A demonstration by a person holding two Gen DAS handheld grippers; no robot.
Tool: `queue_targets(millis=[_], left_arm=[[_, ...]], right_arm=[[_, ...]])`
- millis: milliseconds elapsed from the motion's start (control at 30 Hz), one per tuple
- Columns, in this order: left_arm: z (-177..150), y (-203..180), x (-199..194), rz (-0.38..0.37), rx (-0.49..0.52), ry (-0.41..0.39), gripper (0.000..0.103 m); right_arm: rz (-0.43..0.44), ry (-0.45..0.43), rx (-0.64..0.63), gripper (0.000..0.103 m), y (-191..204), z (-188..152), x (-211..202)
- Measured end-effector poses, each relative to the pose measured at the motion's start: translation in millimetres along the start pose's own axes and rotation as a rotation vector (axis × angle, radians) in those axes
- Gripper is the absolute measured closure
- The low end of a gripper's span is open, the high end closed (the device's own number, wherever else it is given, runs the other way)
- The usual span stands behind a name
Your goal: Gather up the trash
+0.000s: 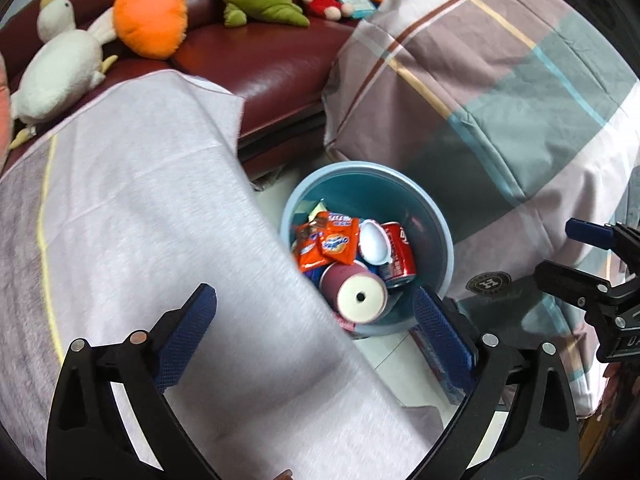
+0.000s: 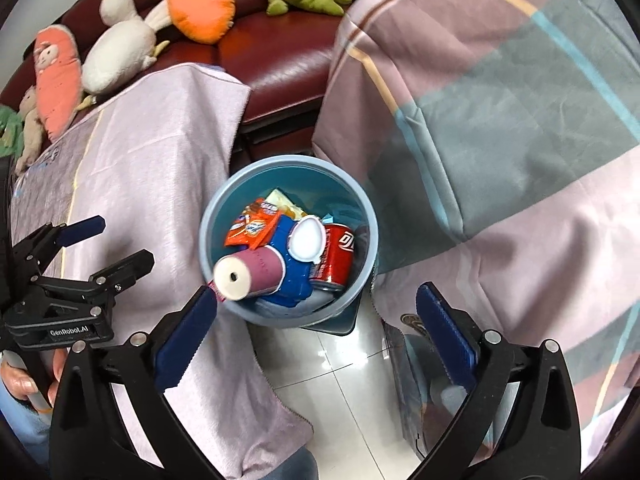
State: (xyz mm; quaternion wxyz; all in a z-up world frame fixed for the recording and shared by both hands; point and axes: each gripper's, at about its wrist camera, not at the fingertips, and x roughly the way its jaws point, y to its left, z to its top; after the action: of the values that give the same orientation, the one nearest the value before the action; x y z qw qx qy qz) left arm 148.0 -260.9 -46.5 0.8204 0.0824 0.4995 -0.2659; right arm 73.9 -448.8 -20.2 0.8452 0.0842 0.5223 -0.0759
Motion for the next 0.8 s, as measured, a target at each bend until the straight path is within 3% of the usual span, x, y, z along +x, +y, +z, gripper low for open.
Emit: queue_targets(millis=[433,800], left_arm=[[-58,9,-65,0.02,-0.032,-0.054,0.004],[-93,8,-101,0.051,-0.038,-0.103,0.004]], right_arm=[[-0.027,-0.06,-0.041,0.007,38,-51,-52],[-0.045,-0.082,-0.078,0.007,58,-87,-72]])
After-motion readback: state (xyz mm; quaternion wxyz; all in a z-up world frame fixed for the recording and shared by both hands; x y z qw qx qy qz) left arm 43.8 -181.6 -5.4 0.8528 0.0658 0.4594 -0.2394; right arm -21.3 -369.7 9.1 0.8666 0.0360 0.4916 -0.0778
